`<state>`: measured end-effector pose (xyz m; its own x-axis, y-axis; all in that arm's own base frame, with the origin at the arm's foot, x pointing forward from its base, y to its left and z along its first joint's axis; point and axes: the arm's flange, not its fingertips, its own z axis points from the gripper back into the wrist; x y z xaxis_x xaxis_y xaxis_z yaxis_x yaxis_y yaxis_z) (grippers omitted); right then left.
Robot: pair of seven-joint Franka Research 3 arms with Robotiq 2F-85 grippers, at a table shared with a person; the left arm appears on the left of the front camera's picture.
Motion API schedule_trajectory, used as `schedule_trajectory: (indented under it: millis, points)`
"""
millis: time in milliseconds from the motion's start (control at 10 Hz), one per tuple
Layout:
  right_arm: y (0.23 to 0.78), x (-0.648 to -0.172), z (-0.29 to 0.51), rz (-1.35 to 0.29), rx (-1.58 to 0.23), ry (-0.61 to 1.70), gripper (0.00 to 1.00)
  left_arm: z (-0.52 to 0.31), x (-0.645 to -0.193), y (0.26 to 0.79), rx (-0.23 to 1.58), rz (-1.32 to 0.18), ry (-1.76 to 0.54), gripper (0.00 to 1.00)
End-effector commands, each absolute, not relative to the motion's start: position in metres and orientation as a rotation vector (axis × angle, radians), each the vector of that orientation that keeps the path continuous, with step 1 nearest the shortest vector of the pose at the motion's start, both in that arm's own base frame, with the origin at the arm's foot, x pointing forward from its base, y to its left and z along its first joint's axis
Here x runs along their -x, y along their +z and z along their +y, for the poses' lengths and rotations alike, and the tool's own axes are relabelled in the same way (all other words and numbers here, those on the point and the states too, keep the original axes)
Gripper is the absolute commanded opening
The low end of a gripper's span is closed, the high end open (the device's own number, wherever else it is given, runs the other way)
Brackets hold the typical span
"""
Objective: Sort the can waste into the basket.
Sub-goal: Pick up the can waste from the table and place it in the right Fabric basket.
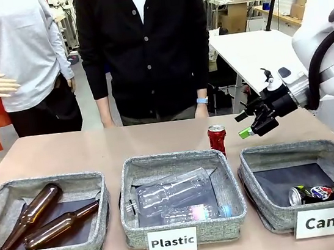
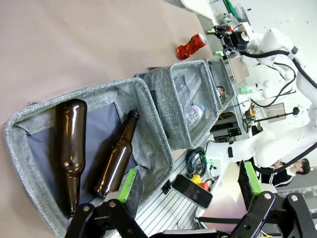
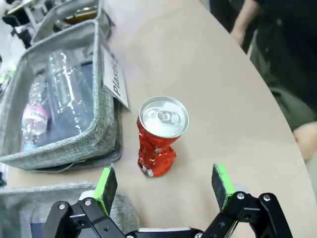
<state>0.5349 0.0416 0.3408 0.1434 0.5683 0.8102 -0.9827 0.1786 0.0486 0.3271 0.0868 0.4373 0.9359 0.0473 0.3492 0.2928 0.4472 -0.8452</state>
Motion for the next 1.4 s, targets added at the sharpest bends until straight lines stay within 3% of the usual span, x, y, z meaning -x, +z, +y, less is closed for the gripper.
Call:
schedule_trajectory:
  millis: [0,1300]
  points:
    - [0.33,-0.549,0.046,-0.821,-0.733,1.344,1.0,0.088,-0.325,0.441,1.105,-0.334,-0.156,1.0]
    - [0.287,-0.594,0.086,-0.552,-0.873,1.299,1.0,0.088,-0.325,0.441,1.105,-0.334,-0.156,1.0]
